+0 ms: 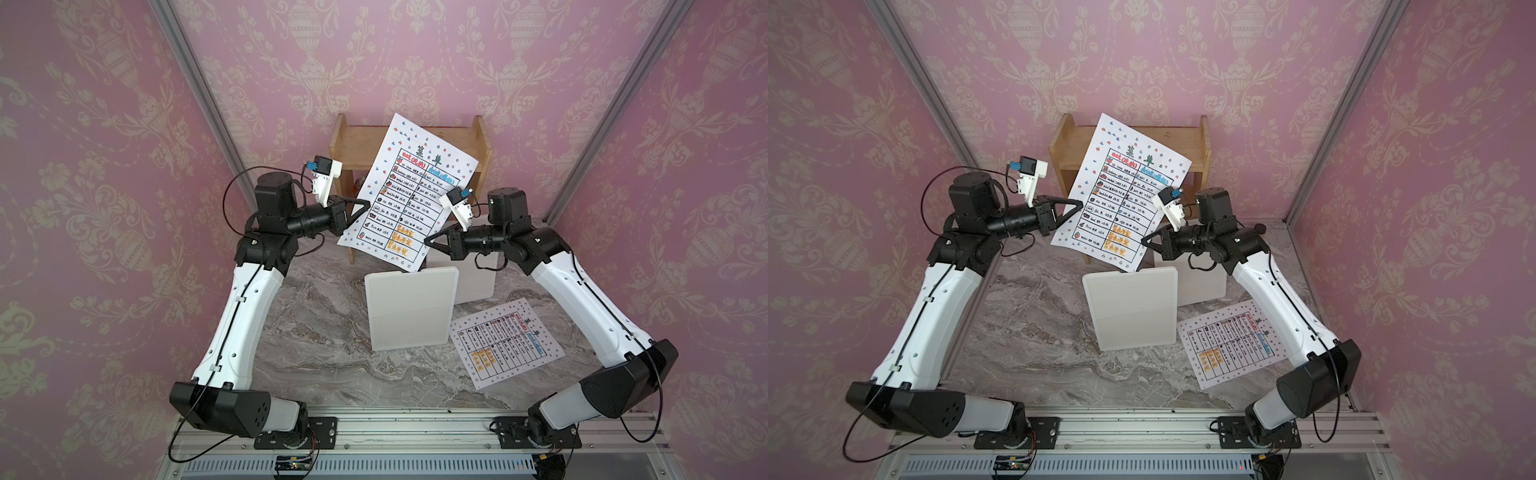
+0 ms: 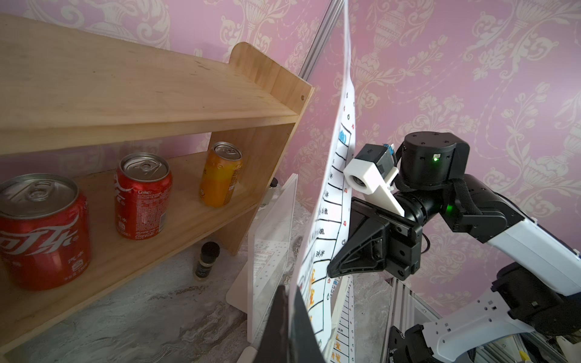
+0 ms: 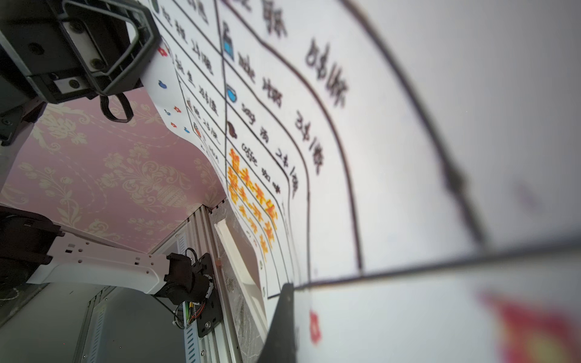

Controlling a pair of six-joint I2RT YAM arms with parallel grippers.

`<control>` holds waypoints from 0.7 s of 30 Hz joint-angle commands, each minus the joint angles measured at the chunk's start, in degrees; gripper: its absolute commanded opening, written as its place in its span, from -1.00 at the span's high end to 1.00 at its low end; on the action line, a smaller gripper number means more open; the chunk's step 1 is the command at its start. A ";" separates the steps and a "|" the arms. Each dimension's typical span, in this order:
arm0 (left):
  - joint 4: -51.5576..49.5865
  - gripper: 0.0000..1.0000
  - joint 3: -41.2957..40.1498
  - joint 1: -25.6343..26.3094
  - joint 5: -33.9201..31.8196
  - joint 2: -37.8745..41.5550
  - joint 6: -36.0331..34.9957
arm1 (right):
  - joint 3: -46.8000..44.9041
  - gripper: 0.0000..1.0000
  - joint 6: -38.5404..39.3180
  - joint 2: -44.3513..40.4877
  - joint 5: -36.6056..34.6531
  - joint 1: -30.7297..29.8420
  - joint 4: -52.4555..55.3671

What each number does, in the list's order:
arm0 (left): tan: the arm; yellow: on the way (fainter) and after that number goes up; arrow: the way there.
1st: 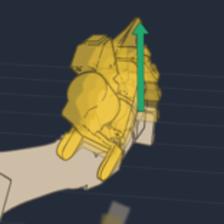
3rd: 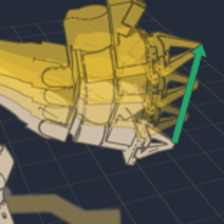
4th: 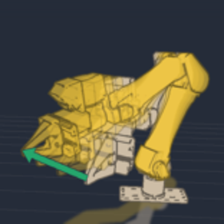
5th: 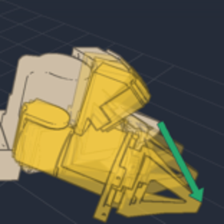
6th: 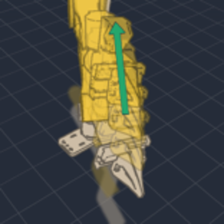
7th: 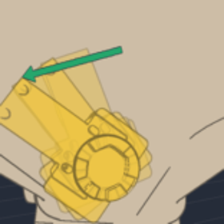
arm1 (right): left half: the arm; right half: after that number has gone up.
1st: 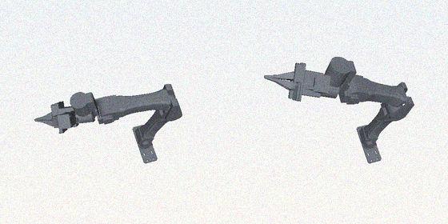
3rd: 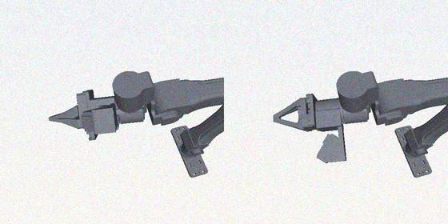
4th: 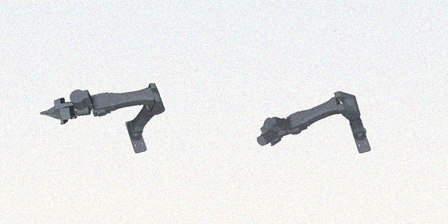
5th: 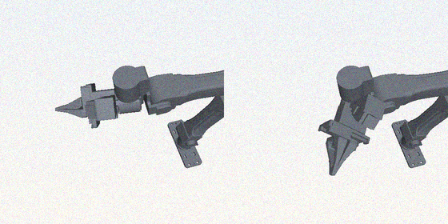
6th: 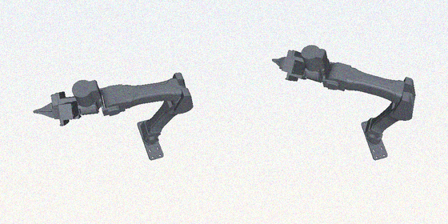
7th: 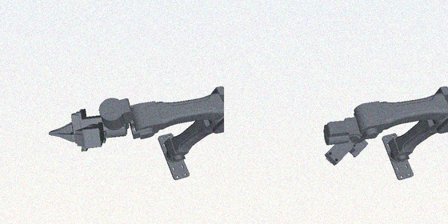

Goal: Insert the menus into the narrow rack
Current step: Insert the menu into the narrow rack.

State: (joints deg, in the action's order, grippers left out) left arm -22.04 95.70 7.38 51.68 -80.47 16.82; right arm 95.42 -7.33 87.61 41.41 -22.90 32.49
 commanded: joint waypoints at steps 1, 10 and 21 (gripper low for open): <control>-0.55 1.00 2.43 0.35 -1.52 -0.22 1.96 | 1.52 1.00 -0.37 -0.51 0.85 0.26 1.59; -1.16 1.00 3.99 0.41 -2.29 -0.75 4.08 | 1.87 1.00 -0.60 -0.44 0.98 0.23 1.59; -2.18 1.00 4.41 1.14 -2.96 -0.95 4.30 | 1.90 1.00 -0.31 -1.01 1.13 0.22 2.45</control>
State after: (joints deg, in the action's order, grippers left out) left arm -23.66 98.02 8.08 50.26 -81.14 20.38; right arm 95.94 -7.53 87.61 41.80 -22.90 33.17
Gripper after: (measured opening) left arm 0.041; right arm 0.058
